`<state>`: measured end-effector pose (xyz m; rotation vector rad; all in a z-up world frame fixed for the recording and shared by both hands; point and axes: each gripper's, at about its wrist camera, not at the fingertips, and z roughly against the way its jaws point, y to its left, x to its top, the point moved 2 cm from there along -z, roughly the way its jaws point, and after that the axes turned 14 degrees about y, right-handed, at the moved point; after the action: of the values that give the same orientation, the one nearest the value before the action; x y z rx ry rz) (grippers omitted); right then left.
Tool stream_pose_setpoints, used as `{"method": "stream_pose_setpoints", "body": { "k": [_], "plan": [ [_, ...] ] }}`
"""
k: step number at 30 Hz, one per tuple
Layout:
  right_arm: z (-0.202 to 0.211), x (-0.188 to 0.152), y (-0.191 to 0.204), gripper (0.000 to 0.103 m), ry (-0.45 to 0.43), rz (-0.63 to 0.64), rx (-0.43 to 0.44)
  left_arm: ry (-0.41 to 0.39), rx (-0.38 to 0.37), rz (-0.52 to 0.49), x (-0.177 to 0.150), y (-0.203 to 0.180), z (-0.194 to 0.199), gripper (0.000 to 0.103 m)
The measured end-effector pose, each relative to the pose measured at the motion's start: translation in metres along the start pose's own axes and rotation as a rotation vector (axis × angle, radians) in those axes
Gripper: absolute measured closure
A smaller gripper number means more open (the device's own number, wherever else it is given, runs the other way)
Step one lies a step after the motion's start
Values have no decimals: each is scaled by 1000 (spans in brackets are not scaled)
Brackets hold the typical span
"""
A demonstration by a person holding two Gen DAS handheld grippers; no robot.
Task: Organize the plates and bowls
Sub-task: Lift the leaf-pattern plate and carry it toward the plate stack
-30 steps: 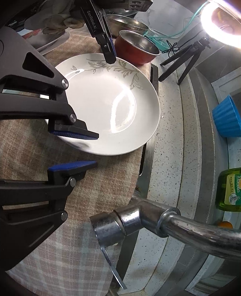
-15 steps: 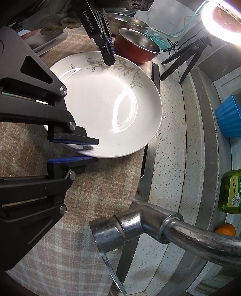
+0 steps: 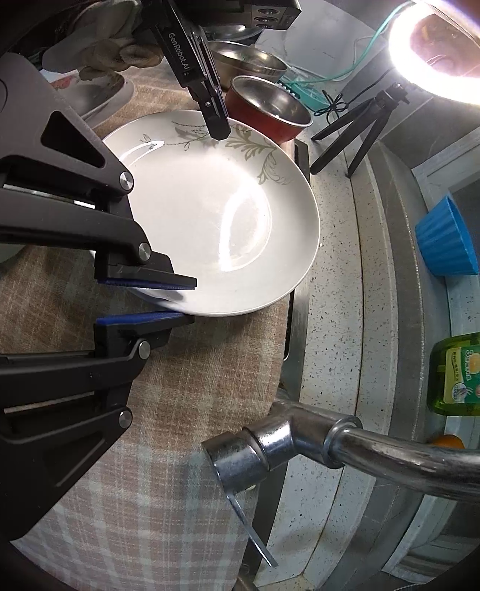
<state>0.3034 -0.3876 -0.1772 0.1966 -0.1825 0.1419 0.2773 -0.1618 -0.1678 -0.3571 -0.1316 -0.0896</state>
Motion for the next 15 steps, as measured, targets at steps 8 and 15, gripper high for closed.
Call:
{"method": "stream_pose_setpoints", "body": {
  "k": [8, 15],
  "plan": [
    [27, -18, 15, 91, -43, -1, 16, -39, -12, -29, -9, 2, 28, 94],
    [48, -38, 37, 91, -81, -1, 25, -59, -23, -49, -25, 10, 51, 94]
  ]
}}
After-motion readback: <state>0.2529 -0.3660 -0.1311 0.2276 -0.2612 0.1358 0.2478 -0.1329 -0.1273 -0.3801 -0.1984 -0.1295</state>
